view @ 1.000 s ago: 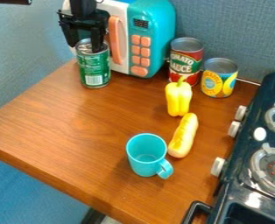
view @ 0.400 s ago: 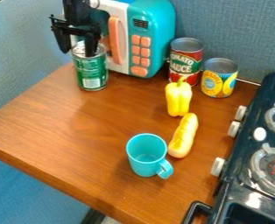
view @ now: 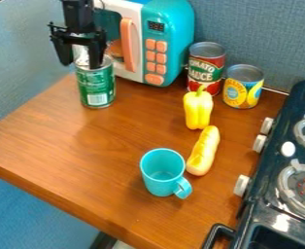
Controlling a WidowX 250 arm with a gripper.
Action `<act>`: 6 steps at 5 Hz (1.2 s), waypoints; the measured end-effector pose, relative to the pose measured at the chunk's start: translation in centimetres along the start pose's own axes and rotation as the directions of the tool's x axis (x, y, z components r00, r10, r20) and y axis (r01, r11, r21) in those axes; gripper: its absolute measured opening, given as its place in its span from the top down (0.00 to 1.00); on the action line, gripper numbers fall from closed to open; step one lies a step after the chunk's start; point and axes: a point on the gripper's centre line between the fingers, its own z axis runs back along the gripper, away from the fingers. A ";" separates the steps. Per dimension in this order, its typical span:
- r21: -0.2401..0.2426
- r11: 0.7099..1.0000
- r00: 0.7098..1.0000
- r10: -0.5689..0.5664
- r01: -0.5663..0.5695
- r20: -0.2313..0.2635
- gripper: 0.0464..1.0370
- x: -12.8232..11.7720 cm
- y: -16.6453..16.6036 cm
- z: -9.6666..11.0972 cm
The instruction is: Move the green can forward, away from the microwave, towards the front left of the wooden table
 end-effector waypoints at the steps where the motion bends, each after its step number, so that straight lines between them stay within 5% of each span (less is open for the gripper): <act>1: -0.025 1.000 0.998 0.007 -0.009 -0.066 0.04 -3.3 -0.4 -0.1; 3: -0.012 1.000 0.991 -0.009 0.007 -0.135 0.04 -9.0 0.1 -0.1; 6: -0.050 0.998 0.994 0.032 -0.038 -0.100 0.04 -11.0 2.3 1.2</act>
